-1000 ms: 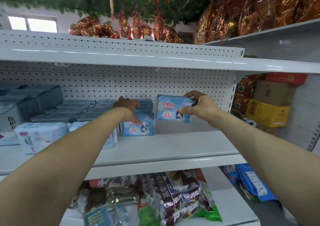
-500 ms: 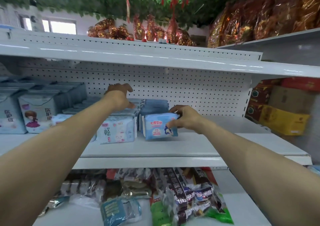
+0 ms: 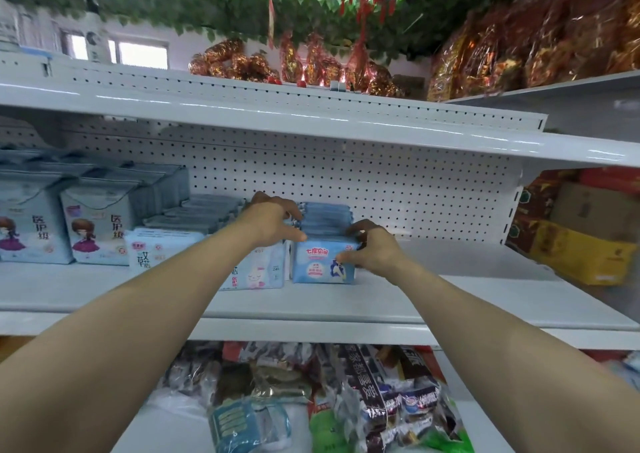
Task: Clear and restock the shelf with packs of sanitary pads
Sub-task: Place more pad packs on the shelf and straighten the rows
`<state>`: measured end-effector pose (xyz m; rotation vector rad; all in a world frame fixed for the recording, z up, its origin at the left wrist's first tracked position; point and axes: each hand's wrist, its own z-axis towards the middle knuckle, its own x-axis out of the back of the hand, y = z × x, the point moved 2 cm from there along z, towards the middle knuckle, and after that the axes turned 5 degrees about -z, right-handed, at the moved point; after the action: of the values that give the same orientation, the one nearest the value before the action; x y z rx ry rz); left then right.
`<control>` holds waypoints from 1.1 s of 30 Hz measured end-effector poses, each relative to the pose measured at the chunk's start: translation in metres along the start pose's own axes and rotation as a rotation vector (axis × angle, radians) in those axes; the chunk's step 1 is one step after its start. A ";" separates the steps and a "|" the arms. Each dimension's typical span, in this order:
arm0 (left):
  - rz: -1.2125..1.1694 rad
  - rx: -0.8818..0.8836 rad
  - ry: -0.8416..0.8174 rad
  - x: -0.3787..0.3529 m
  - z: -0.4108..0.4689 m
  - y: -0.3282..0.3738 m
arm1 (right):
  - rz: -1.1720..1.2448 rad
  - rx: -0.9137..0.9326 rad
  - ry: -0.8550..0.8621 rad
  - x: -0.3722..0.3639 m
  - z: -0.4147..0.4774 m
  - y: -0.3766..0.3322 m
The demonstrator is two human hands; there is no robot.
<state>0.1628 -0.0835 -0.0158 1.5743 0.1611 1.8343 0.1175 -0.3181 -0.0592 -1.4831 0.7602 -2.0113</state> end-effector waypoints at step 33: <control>0.305 0.058 -0.102 -0.035 0.015 0.025 | -0.420 0.087 -0.006 0.010 -0.006 -0.004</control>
<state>0.1665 -0.1275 -0.0274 1.8087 -0.0781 1.9859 0.1091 -0.3216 -0.0512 -1.7039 0.3707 -2.3044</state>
